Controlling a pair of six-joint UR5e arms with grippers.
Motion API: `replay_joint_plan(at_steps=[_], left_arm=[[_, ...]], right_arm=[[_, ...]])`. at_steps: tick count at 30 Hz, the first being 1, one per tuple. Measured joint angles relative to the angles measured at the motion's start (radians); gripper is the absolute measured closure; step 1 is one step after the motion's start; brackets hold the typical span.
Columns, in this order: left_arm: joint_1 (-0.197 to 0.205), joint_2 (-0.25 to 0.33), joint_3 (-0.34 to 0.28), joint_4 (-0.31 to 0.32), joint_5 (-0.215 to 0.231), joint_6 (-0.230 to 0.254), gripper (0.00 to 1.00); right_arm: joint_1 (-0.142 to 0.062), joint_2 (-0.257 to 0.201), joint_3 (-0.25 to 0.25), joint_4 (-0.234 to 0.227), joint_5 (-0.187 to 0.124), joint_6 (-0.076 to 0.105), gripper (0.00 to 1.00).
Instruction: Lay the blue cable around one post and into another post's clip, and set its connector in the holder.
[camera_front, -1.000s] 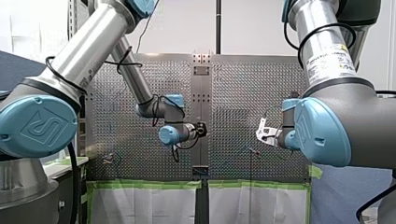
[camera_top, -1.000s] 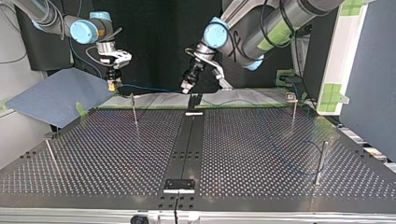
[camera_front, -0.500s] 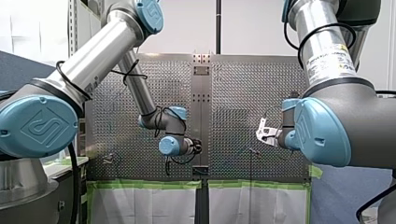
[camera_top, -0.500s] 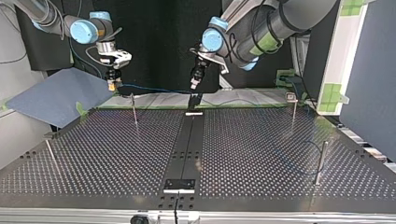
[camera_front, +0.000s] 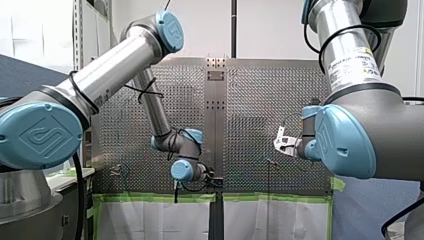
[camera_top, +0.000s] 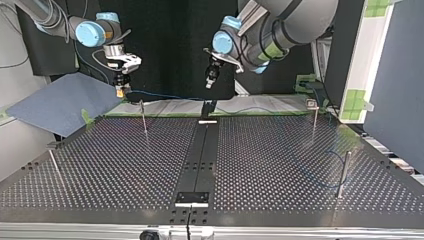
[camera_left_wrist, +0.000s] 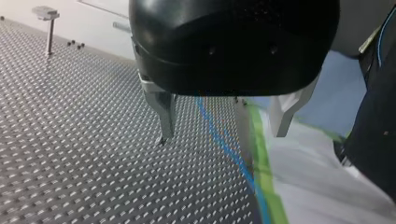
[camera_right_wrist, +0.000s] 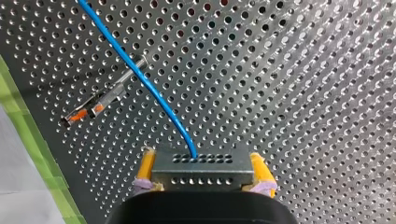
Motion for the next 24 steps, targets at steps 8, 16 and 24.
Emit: replay_joint_plan(at_steps=[8,16,24], left_arm=[[-0.041,-0.063,0.061,-0.03,0.0,-0.06,0.0],[-0.069,-0.142,0.14,-0.044,0.009,-0.091,0.0],[-0.082,-0.218,0.222,-0.052,0.002,-0.117,0.0]], right_arm=[[0.002,0.0,0.0,-0.006,0.0,0.003,1.0],[0.007,0.0,0.0,-0.009,0.0,0.001,1.0],[0.011,0.001,0.0,-0.014,0.0,0.002,1.0]])
